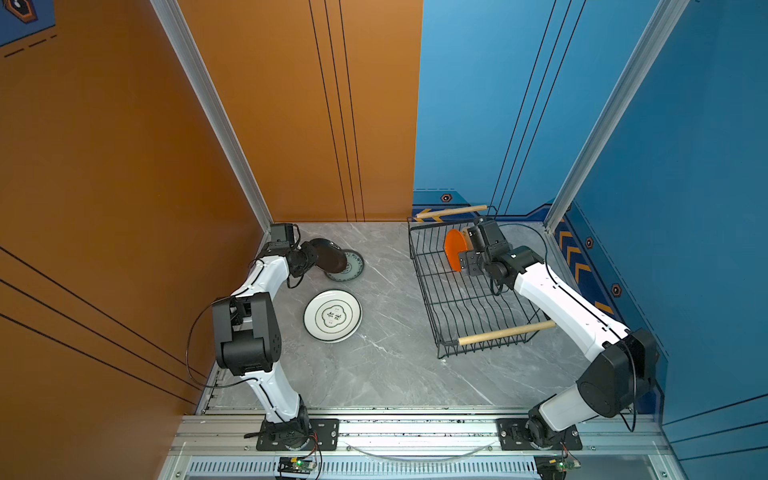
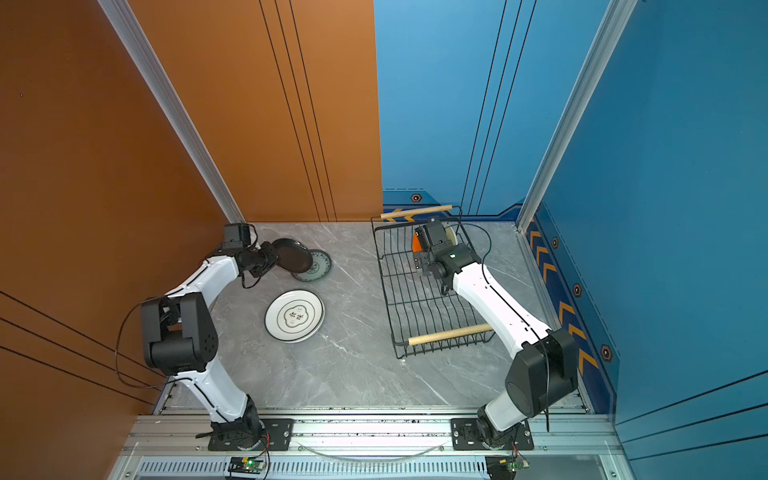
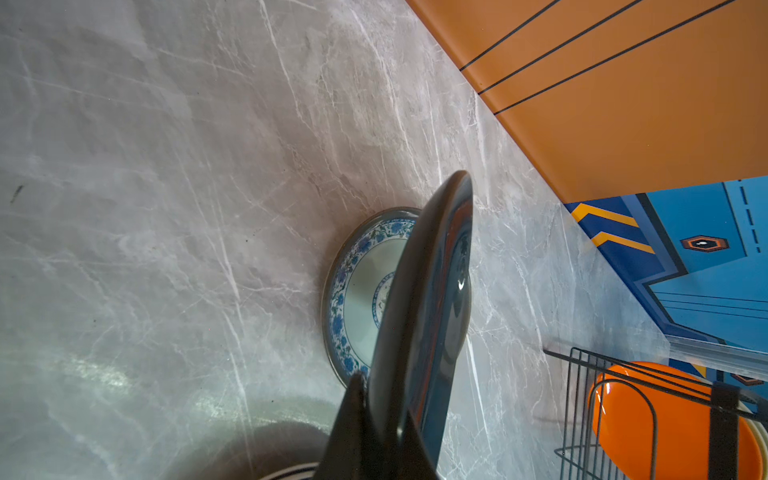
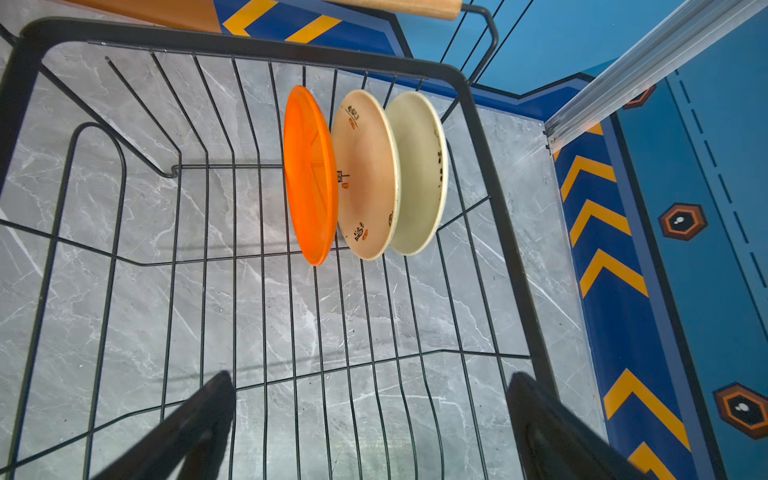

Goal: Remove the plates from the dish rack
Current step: 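Lower the black plate onto the floral plate with the left gripper while the right moves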

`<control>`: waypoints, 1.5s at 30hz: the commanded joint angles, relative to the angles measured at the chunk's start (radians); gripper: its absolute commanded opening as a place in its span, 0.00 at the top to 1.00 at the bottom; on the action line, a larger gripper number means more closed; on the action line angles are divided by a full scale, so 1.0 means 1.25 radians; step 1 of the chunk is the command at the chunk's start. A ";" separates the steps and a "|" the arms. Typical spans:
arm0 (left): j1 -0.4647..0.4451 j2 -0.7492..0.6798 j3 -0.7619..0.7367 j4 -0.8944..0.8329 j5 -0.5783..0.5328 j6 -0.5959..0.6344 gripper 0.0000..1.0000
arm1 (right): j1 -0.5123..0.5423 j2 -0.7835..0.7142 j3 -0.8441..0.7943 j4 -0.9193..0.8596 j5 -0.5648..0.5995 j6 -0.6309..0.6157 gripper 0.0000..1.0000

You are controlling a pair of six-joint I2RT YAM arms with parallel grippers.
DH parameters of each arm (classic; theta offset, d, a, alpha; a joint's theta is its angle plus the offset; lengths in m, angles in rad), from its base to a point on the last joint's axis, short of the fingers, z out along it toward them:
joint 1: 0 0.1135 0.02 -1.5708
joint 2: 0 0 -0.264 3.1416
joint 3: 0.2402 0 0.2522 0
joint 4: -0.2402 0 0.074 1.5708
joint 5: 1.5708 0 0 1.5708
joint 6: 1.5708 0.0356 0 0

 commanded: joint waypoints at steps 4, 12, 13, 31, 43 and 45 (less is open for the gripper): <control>0.005 0.037 0.031 0.014 -0.013 0.018 1.00 | 0.008 0.012 -0.013 0.003 -0.018 0.008 0.00; 0.003 0.081 0.051 0.012 -0.020 0.017 1.00 | 0.011 0.012 -0.021 0.004 -0.028 0.004 0.00; 0.003 0.087 0.055 0.012 -0.019 0.015 1.00 | 0.012 0.013 -0.021 0.005 -0.027 0.004 0.00; -0.006 0.155 0.080 0.011 -0.005 0.009 0.89 | 0.021 0.022 -0.023 0.008 -0.044 0.003 0.00; -0.015 0.183 0.095 0.004 0.000 0.012 0.81 | 0.025 0.025 -0.027 0.008 -0.068 0.001 0.00; -0.018 0.187 0.098 0.004 0.000 0.013 0.80 | 0.025 0.023 -0.029 0.008 -0.071 0.000 0.00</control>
